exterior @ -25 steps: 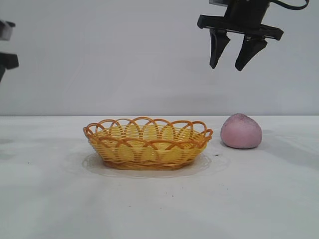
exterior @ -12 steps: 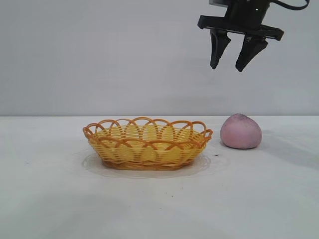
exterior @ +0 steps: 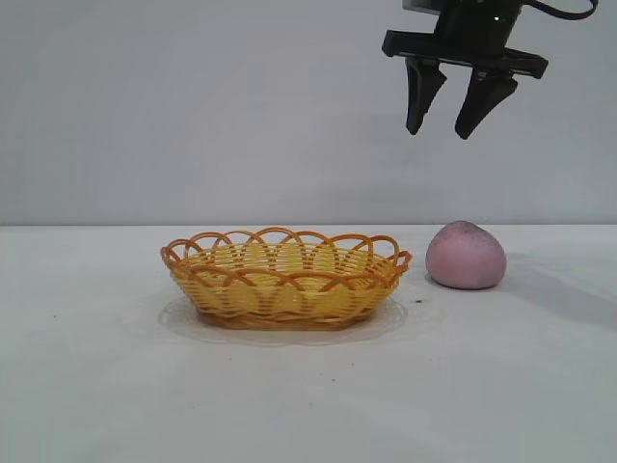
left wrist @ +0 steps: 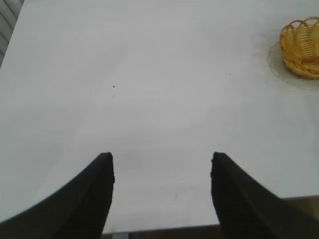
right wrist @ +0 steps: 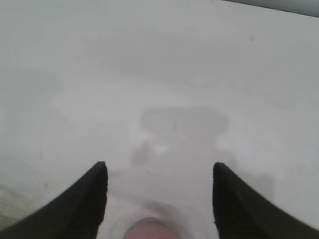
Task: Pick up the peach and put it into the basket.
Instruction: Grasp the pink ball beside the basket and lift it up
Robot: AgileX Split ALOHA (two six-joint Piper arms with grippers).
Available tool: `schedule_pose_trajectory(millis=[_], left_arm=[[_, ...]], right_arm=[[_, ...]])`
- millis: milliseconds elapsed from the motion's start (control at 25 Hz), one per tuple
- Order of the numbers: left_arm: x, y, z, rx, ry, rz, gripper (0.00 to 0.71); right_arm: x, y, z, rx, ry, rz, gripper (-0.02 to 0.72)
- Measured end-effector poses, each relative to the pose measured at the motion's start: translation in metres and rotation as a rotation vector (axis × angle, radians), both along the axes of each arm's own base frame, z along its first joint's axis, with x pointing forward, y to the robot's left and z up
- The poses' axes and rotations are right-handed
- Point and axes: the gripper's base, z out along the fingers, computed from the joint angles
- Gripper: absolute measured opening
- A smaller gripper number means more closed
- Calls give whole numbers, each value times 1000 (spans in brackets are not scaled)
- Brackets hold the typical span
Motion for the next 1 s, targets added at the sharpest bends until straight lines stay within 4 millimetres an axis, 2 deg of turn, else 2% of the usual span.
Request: schedule_pose_trajectory(millis=[400, 680, 840, 960, 1000], left_arm=[[4, -4, -6, -1, -10, -47, 377], [4, -4, -6, 1, -14, -48, 377], [4, -4, -6, 1, -15, -50, 377], [4, -4, -6, 1, -15, -50, 377], [4, -4, -6, 1, -15, -50, 377]], right_arm=[[-7, -1, -6, -21, 89, 14, 438], [-14, -2, -47, -82, 326, 41, 438], [-16, 0, -59, -70, 387, 57, 438], [-15, 2, -77, -67, 430, 57, 438], [-14, 2, -83, -69, 441, 63, 372]])
